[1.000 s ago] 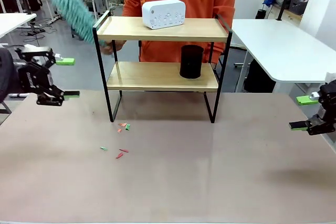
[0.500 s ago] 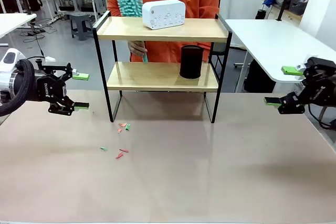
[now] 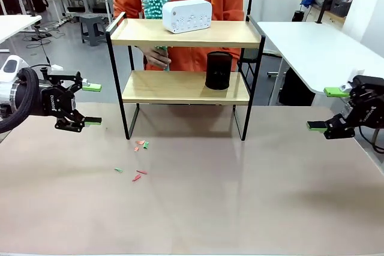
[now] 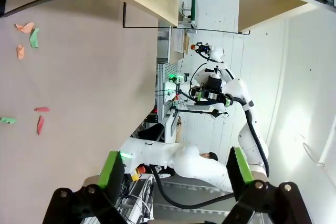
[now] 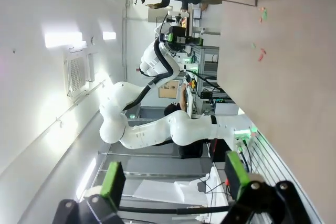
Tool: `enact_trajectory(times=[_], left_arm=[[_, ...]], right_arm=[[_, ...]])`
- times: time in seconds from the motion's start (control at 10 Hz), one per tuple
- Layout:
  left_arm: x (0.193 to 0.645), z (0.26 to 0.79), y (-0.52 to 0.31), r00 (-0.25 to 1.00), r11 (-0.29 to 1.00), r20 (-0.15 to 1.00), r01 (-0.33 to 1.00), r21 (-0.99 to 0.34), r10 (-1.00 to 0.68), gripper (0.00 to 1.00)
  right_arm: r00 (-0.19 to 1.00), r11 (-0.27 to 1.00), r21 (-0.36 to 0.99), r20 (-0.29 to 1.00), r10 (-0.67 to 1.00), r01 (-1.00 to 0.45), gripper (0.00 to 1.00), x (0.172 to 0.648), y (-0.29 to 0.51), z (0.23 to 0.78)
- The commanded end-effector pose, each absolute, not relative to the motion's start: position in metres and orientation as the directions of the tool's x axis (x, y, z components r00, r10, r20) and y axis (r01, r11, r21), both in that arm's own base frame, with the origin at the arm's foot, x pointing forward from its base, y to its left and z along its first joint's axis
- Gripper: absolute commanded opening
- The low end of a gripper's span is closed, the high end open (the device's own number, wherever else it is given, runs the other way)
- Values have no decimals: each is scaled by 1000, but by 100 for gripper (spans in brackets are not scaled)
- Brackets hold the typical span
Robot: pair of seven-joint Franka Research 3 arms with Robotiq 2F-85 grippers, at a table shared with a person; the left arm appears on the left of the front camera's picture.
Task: Clean the shelf.
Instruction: Hand the Duster back to the human.
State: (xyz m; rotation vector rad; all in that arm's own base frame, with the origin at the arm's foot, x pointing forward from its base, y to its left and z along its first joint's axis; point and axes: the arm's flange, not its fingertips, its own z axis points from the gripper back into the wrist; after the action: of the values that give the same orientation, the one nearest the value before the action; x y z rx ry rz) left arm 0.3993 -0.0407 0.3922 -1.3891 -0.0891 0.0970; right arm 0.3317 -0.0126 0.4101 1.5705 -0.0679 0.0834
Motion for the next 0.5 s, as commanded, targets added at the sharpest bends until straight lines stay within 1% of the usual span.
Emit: enact_trajectory(times=[0.0, 0.4], left_arm=[[394, 395, -40, 991, 156, 5, -15, -988, 130, 100], [394, 395, -40, 991, 156, 5, -15, -988, 130, 100]], right_arm=[[994, 9, 994, 106, 8, -106, 100, 332, -11, 411], [994, 9, 994, 106, 8, -106, 100, 332, -11, 411]])
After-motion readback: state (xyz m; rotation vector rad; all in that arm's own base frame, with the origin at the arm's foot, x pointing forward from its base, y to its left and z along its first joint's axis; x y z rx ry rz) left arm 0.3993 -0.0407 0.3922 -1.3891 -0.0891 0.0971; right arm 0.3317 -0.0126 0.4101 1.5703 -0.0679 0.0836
